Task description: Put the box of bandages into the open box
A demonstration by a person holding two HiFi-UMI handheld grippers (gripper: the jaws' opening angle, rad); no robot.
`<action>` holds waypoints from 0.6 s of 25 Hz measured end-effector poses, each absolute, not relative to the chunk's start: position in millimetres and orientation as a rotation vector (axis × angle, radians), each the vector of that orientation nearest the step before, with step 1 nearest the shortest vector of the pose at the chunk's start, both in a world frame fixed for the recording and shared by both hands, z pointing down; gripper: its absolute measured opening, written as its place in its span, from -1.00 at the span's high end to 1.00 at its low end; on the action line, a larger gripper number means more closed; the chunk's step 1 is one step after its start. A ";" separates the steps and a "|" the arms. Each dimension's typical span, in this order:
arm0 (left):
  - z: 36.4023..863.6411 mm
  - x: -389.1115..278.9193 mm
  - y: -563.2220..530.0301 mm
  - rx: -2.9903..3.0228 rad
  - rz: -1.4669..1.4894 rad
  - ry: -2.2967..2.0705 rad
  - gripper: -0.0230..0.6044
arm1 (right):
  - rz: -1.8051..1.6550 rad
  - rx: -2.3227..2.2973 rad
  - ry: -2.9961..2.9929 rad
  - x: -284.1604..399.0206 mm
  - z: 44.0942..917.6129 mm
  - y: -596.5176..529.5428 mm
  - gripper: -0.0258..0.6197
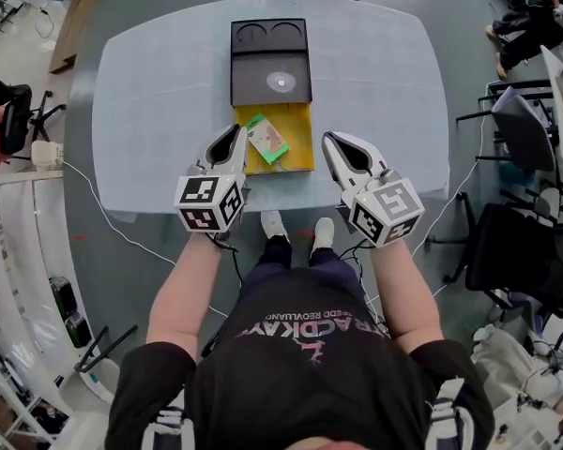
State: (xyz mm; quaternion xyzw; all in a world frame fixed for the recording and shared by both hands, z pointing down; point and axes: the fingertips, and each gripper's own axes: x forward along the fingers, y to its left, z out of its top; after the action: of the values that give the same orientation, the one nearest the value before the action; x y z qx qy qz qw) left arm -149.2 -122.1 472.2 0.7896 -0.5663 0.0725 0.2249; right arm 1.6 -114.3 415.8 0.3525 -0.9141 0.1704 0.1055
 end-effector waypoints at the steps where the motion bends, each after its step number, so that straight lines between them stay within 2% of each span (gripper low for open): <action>1: 462.7 -148.6 -118.3 2.196 0.193 -1.575 0.79 | 0.489 1.027 -2.703 0.7 411.5 -113.2 0.89; 15: 335.4 -103.5 -35.9 2.429 0.126 -1.752 0.86 | 0.220 0.822 -2.896 -2.2 312.0 -74.8 0.89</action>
State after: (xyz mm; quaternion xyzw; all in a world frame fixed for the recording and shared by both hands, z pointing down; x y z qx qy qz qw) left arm -103.5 -35.9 335.4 0.8083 -0.5829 0.0418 0.0721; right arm -2.2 -74.8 312.0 0.2719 -0.9576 0.0729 0.0614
